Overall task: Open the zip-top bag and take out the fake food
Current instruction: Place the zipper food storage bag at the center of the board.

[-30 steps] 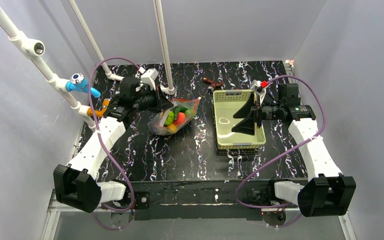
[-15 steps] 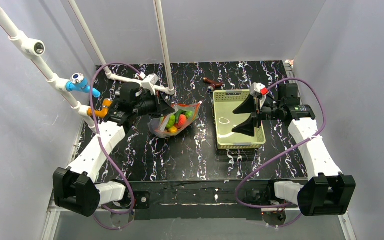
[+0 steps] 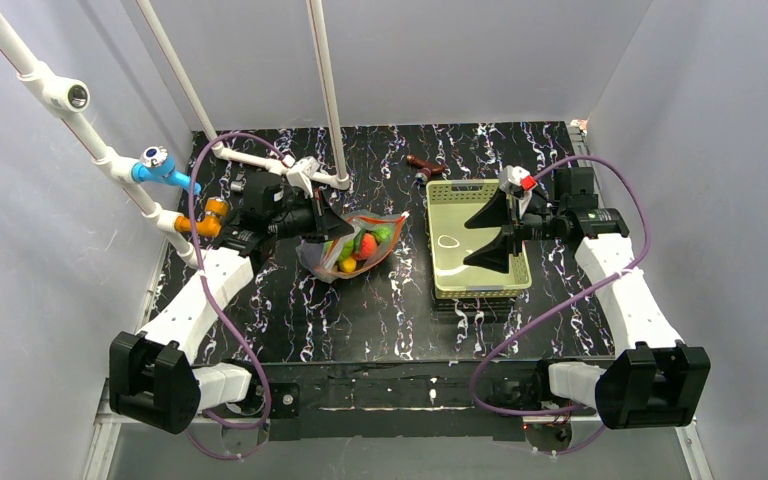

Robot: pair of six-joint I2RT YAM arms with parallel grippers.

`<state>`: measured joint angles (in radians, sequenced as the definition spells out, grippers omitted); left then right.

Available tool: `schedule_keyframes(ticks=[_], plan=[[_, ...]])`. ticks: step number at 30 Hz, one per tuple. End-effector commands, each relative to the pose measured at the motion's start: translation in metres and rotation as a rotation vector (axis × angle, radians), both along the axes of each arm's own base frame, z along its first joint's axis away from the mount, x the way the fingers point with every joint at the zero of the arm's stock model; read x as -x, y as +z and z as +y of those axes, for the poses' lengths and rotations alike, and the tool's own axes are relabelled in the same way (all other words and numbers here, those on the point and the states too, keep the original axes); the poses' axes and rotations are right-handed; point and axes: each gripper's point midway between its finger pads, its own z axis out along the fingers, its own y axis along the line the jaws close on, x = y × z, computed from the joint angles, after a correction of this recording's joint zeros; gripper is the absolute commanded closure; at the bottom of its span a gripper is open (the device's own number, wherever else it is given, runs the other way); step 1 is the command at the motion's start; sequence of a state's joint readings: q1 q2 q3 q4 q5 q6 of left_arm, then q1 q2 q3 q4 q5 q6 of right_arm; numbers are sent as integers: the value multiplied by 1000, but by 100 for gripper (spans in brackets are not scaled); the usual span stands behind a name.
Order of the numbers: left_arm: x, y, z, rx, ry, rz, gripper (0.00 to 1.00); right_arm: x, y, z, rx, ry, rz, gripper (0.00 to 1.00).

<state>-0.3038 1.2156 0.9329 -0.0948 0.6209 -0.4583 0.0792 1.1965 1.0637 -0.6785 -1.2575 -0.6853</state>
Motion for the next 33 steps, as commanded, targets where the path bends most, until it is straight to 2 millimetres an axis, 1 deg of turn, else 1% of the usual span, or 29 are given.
schedule_keyframes(ticks=[1,4,5,6,7,9,10,12,15,17,18,19,21,25,28,30,33], plan=[[6,5,-3,39,-22,-2,100,4,1,5,-15,32,8,0],[7,4,-3,43,-25,2,100,6,-1,9,3,42,26,0],[7,2,-4,43,-27,5,100,21,5,12,-10,-22,376,0],[8,2,-4,43,-28,7,100,8,1,12,16,56,27,0],[8,2,-4,44,-30,9,100,7,3,14,25,78,-20,0],[8,2,-5,47,-33,12,100,9,7,21,45,110,-35,0],[8,1,-5,47,-34,16,100,14,7,24,61,131,-24,0],[9,0,-5,51,-34,24,100,20,9,36,97,190,-37,0],[11,-1,-10,86,-43,59,100,30,14,74,161,307,-79,0],[16,-3,-14,115,-54,95,100,34,17,91,153,355,-136,0],[17,1,-17,129,-61,74,100,33,16,95,138,365,-171,0],[21,-3,-19,141,-61,86,100,40,10,97,108,385,-184,0],[25,-14,-23,149,-72,115,100,46,-11,95,106,390,-187,0],[26,-22,-32,163,-80,143,100,48,-15,104,64,426,-221,0],[26,-23,-36,164,-85,152,100,49,-20,117,53,462,-237,0],[26,-25,-38,164,-86,158,100,51,-24,125,58,481,-247,0],[27,-26,-38,163,-85,162,100,48,-26,132,69,485,-266,0]])
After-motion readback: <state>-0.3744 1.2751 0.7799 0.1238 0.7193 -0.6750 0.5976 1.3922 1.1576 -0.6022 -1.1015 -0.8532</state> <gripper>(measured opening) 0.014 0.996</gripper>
